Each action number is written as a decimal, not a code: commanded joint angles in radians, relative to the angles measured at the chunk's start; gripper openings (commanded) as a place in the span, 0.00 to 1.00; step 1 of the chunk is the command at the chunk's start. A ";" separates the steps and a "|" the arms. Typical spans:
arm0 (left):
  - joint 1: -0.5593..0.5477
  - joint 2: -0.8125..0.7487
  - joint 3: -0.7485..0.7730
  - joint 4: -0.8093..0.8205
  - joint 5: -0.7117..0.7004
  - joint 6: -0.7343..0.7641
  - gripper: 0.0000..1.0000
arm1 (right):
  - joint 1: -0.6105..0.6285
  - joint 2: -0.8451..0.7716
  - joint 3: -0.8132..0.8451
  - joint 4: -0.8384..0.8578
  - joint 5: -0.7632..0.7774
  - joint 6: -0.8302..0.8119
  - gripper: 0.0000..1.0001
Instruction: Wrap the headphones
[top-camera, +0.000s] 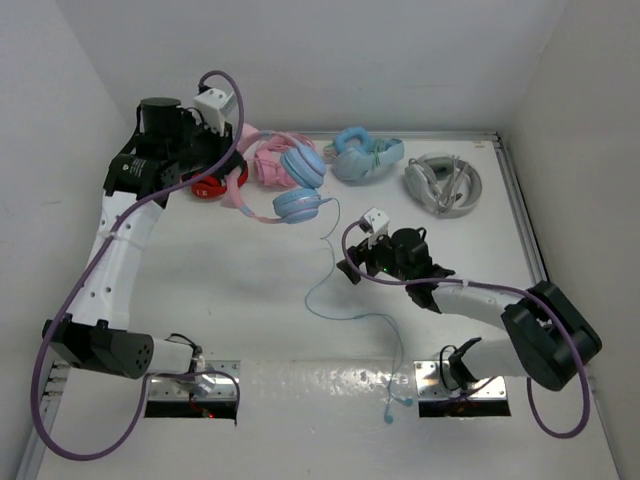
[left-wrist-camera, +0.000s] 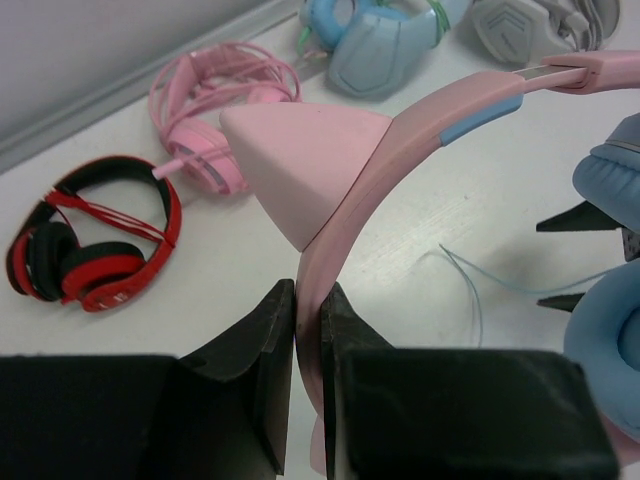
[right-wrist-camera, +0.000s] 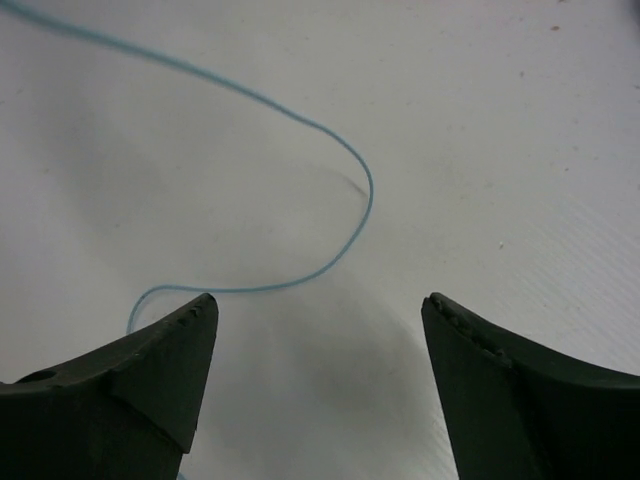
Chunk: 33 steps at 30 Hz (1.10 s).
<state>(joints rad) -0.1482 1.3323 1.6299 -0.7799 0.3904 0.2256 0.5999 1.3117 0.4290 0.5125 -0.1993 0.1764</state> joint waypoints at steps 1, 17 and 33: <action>0.015 -0.008 0.027 0.019 0.057 -0.069 0.00 | 0.005 0.053 -0.025 0.211 0.077 0.057 0.78; 0.079 -0.013 -0.080 0.134 0.235 -0.399 0.00 | 0.009 0.409 0.039 0.592 0.097 0.368 0.10; 0.096 0.117 -0.186 0.298 -0.185 -0.651 0.00 | 0.441 0.383 0.469 -0.270 0.184 0.163 0.00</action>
<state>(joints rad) -0.0654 1.4033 1.4651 -0.6037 0.3138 -0.3351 0.9043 1.6943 0.7601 0.5613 -0.0193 0.4637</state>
